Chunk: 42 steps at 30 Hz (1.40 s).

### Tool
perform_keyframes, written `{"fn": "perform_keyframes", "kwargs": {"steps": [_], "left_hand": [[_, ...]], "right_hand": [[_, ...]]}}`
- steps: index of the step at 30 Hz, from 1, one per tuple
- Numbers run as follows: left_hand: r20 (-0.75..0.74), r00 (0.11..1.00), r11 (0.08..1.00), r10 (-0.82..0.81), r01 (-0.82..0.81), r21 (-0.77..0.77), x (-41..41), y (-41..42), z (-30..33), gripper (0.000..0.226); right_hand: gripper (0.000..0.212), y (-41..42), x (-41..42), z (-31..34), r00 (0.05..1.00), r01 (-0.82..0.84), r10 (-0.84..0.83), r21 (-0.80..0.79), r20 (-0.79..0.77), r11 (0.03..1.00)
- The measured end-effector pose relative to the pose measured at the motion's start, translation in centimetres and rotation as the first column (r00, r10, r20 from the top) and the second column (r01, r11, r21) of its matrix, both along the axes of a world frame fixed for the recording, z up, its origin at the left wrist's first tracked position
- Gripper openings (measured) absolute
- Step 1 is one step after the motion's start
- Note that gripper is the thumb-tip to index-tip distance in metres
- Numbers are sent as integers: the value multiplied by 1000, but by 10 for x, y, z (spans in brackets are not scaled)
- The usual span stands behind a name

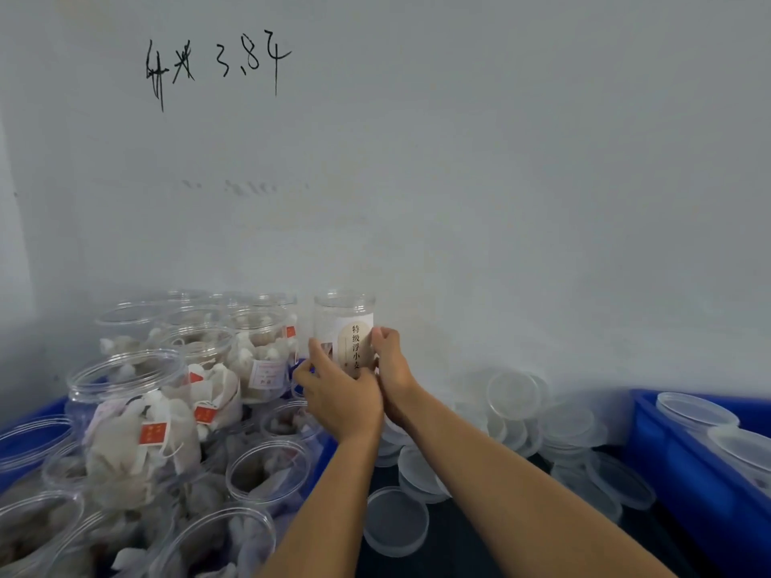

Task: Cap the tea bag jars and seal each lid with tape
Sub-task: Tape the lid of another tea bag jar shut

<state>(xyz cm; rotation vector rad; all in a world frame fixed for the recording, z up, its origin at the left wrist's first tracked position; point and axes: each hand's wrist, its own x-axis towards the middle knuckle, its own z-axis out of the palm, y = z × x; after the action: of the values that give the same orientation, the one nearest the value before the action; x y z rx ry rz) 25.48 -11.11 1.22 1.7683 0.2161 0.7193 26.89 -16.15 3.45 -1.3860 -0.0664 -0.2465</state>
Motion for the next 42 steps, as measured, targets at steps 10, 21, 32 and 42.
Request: {"fn": "perform_keyframes", "kwargs": {"steps": [10,21,32,42], "left_hand": [[167,963,976,-212,201,80,-88,-43,-8,85],[17,849,847,-528,525,89,-157,-27,-105,110],[-62,767,753,-639,640,152,-172,-16,-134,117],[-9,779,771,-627,623,128,-170,-19,-142,103]], "right_hand": [[25,-58,-111,-15,987,93,-88,-34,136,995],[17,-79,-203,-109,981,193,-193,-43,1,980],[24,-81,-219,-156,966,259,-257,-68,43,963],[27,-83,-219,-163,971,233,-228,-69,67,970]]}}
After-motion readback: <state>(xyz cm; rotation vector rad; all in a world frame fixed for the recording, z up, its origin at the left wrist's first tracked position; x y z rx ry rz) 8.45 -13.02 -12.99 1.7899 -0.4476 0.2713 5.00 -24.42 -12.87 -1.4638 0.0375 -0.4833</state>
